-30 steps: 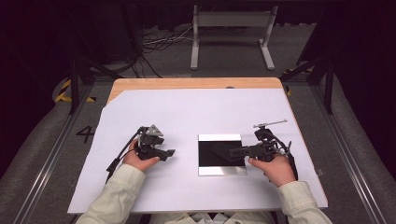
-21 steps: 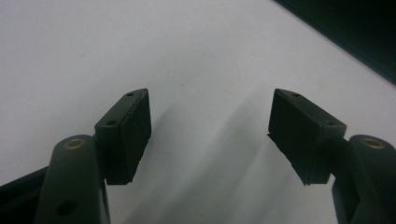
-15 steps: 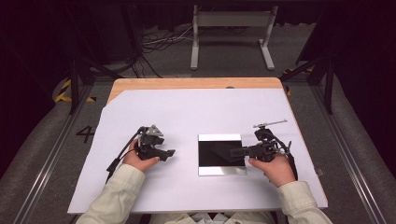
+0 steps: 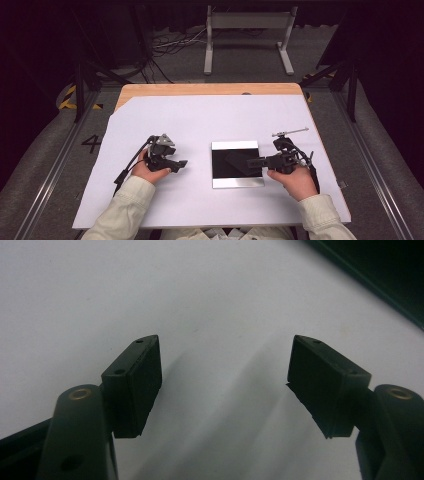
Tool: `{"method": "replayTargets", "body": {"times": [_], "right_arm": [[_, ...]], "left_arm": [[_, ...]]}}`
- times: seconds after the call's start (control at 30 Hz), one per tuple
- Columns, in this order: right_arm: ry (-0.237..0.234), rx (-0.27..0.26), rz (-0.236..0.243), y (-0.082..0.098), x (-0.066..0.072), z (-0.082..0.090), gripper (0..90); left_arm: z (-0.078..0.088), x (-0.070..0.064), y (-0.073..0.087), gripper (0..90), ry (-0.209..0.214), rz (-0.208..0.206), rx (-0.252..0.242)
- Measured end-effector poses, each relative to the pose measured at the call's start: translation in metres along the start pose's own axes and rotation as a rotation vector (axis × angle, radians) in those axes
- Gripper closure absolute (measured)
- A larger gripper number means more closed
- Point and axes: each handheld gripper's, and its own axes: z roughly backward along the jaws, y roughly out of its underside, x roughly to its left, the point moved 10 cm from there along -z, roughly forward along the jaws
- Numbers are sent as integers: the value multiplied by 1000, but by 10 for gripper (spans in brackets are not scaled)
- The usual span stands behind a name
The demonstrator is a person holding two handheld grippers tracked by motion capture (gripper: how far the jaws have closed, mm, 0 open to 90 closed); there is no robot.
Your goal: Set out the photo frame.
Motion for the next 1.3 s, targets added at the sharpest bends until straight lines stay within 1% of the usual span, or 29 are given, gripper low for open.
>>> {"method": "replayTargets", "body": {"times": [0.37, 0.53, 0.63, 0.67, 0.9, 1.1, 1.23, 1.27, 1.3], "right_arm": [[1, -9, 73, 0, 10, 6, 660], [-13, -12, 94, 0, 15, 9, 690], [-14, -10, 101, 0, 18, 11, 701], [-14, -13, 111, 0, 18, 11, 704], [-28, -23, 140, 0, 26, 14, 749], [-37, -30, 159, -1, 32, 15, 764], [-55, -34, 158, -1, 35, 16, 787], [-77, -34, 163, -1, 38, 17, 812], [-89, -32, 162, 0, 40, 18, 822]], "left_arm": [[0, 0, 0, 306, 2, -3, -1], [0, 0, 0, 307, 4, 0, -1], [0, 0, 0, 306, 4, 0, -1], [0, 0, 0, 306, 2, -1, -1], [1, 0, 0, 306, 5, 0, -1], [0, -1, -1, 306, 1, -1, -3], [1, 0, -1, 307, 2, 3, -8], [1, 0, -1, 307, 1, 2, -7], [1, 0, -1, 307, 1, 2, -7]]}}
